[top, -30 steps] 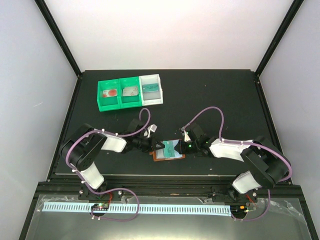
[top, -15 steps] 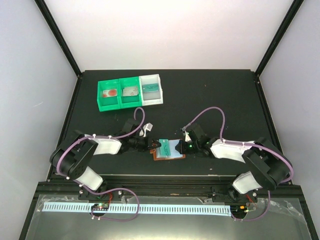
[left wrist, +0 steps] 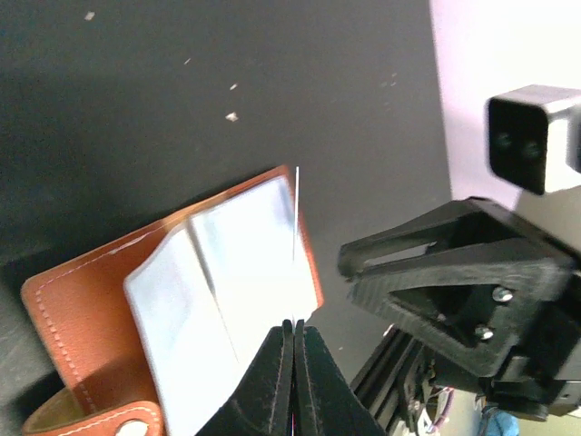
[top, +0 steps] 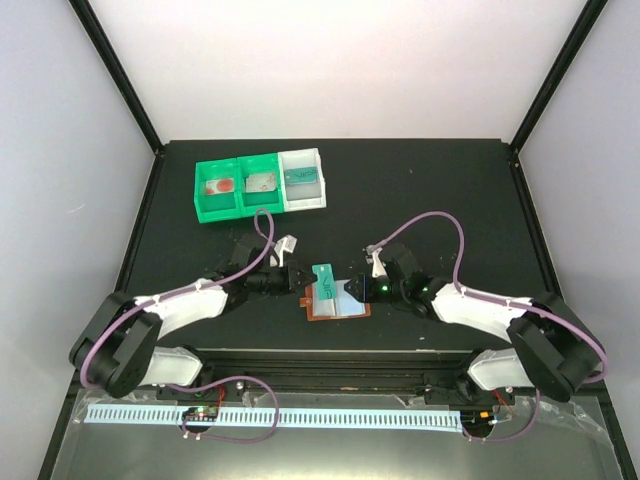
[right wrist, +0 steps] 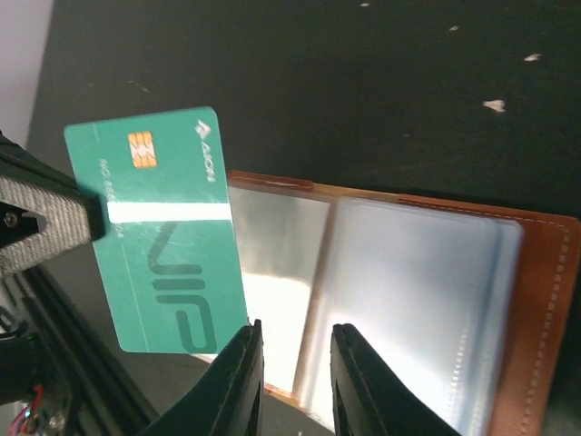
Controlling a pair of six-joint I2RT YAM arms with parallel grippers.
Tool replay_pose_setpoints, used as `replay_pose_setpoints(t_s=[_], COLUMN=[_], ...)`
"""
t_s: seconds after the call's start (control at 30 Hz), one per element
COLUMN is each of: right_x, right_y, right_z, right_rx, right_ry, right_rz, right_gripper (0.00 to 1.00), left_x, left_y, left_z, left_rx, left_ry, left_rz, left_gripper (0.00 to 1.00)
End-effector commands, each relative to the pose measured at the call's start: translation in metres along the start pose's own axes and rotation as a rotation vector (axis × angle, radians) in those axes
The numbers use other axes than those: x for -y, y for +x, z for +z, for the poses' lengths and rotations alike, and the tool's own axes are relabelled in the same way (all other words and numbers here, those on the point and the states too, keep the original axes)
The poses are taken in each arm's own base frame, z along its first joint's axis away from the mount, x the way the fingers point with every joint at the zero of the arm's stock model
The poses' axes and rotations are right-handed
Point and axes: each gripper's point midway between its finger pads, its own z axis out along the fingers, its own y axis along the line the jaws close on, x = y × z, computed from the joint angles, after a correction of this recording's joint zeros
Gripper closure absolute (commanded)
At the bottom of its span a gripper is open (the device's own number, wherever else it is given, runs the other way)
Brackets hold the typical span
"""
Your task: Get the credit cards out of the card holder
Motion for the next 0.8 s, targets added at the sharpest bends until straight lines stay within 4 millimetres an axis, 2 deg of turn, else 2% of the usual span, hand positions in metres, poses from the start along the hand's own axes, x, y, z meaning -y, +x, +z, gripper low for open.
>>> replay_pose_setpoints(t_s=[0.0, 0.27, 0.43, 0.53, 0.77], right_x=[-0.024, -0.068, -0.096, -0.103, -0.117], right_y=[-0.008, -0.019, -0.025, -0.029, -0.033], right_z=[-0.008, -0.029, -0.045, -0.048, -0.059], right_rx=[0.034, 0.078, 0.095, 0.097, 0.108], right_ry=[-0.122, -0.351, -0.535, -0.572, -0.641], right_rz=[0.011, 0.07, 0.142, 0.145, 0.132], right_gripper=[0.77, 0.49, 0.45, 0.52, 0.84], left_x=[0.022, 0.055, 0.079, 0.089, 0.097], left_y=[-0.014, -0.021, -0.024, -0.026, -0.025], left_z=[-0.017, -0.038, -0.052, -0.059, -0.068], left_rx=[0.078, 0.139, 0.175, 0.193, 0.218], left_ry=[0.044, 0.149, 0.242, 0.275, 0.328], left_rz=[0.042, 0.026, 0.023, 0.029, 0.019], left_gripper=[0.99, 0.98, 0.98, 0.98, 0.98])
